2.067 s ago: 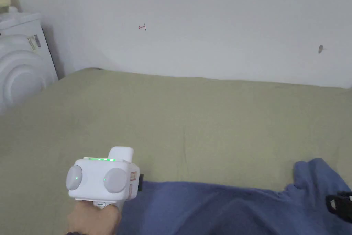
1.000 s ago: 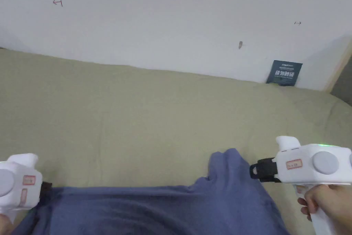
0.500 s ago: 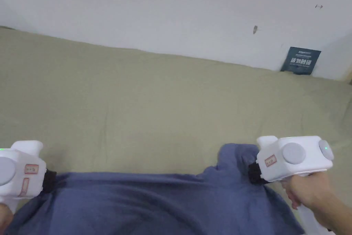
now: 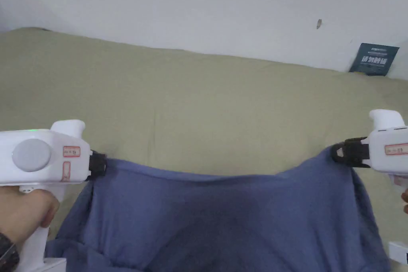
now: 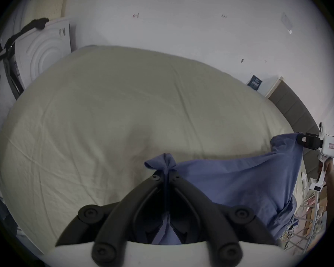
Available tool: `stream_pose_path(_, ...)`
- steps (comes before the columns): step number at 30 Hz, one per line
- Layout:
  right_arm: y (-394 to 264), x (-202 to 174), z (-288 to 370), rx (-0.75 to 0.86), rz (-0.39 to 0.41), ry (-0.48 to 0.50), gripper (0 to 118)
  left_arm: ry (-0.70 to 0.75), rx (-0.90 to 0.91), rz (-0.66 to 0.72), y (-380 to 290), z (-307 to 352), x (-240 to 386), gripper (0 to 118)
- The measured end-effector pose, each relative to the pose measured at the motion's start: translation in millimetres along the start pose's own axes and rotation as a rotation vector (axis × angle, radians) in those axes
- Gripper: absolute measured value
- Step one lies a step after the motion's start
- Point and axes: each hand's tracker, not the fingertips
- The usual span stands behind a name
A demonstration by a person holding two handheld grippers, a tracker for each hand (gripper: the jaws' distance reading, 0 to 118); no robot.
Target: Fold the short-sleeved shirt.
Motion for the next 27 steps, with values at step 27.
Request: stream_pose_path(27, -194.3, -43.8, 162.0, -0.115, -0.005, -0.139, 0, -0.024, -0.118, -0.157, -155.5, 145.9, -2.0, 1)
